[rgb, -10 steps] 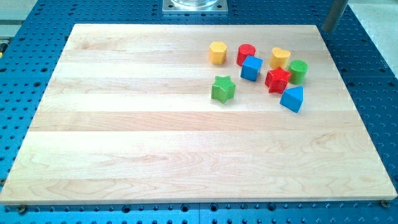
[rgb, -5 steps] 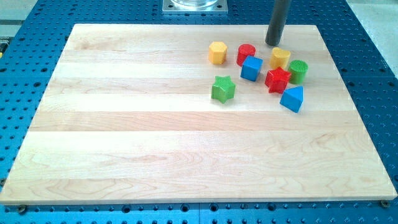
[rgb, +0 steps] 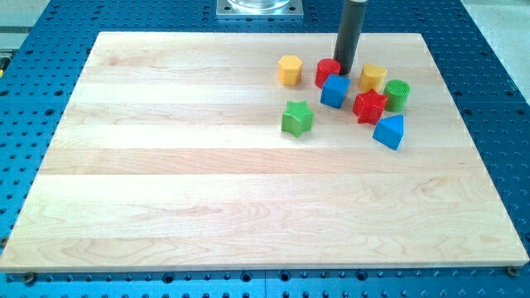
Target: Move the blue cube to the left of the green star
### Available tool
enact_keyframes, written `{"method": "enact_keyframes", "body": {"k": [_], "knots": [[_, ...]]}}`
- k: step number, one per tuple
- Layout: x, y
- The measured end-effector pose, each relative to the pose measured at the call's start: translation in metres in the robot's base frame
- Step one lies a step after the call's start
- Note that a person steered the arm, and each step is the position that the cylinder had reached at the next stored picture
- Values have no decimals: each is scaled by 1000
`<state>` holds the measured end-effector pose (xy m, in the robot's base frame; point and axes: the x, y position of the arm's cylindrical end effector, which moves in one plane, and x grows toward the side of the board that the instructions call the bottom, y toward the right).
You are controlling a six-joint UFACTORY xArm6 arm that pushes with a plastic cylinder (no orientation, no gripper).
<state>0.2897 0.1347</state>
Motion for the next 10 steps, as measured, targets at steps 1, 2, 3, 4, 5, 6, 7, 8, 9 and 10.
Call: {"method": "enact_keyframes", "body": {"k": [1, 2, 3, 4, 5, 6, 7, 8, 9, 10], "knots": [[37, -2], [47, -2], [49, -14], [63, -19], [88, -19], [91, -20], [116, -23], [163, -21], [164, -21], [174, -24]]}}
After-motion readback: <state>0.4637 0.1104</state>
